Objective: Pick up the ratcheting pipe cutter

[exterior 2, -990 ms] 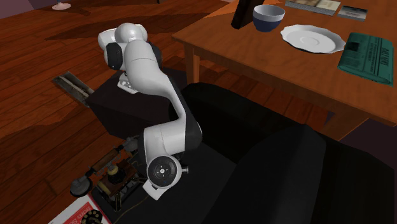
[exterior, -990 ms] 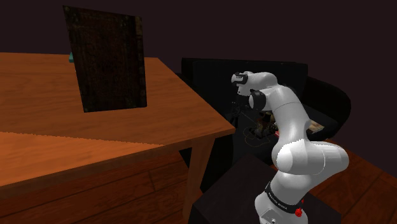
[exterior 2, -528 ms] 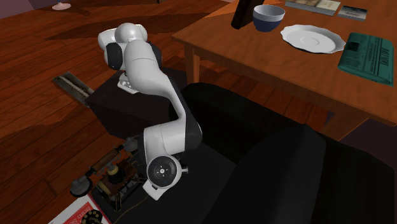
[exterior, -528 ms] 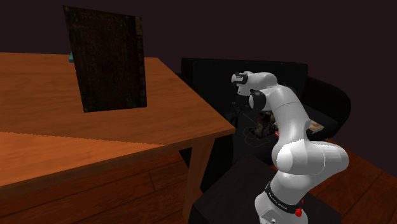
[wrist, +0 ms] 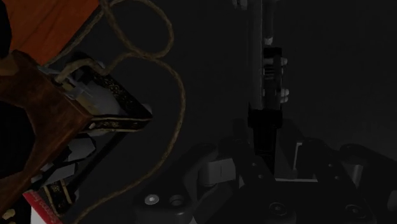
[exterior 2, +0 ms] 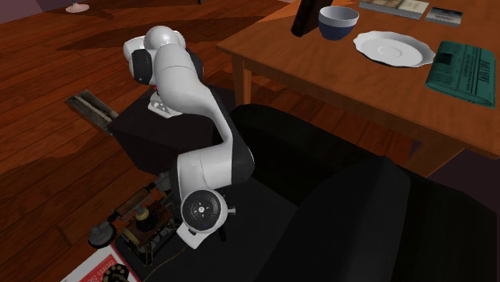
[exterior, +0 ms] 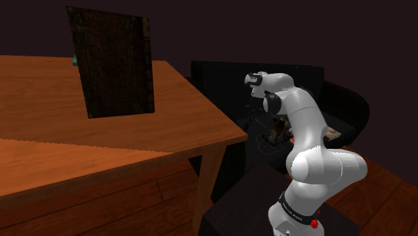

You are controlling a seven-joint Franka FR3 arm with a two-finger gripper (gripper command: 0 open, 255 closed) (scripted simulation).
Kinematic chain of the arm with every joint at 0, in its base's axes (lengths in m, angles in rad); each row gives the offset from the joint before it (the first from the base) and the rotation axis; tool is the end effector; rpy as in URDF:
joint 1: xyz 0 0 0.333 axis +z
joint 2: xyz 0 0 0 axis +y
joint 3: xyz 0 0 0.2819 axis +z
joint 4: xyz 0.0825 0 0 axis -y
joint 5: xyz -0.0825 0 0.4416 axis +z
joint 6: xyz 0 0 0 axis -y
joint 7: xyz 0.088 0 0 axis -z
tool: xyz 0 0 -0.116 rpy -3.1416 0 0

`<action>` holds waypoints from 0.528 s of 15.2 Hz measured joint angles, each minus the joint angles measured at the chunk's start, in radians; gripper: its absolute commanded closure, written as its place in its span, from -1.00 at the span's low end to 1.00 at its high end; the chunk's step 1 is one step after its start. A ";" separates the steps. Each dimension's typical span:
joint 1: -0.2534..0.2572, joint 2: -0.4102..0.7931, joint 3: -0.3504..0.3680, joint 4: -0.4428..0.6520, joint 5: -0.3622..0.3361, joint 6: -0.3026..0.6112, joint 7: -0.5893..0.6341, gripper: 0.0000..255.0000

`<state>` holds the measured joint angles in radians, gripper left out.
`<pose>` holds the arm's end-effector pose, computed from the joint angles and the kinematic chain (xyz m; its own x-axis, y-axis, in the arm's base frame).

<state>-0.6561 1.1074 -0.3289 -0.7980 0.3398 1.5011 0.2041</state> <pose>0.5355 -0.5588 0.1946 0.4094 -0.8389 -0.3587 -0.8906 -0.4527 0.0424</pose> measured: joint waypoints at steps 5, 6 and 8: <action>-0.005 -0.018 -0.001 0.035 -0.004 -0.051 0.008 1.00; -0.011 -0.009 0.000 0.066 -0.004 -0.071 0.012 1.00; -0.011 -0.019 -0.001 0.073 -0.005 -0.088 0.015 1.00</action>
<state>-0.6672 1.0881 -0.3296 -0.7253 0.3349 1.4133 0.2187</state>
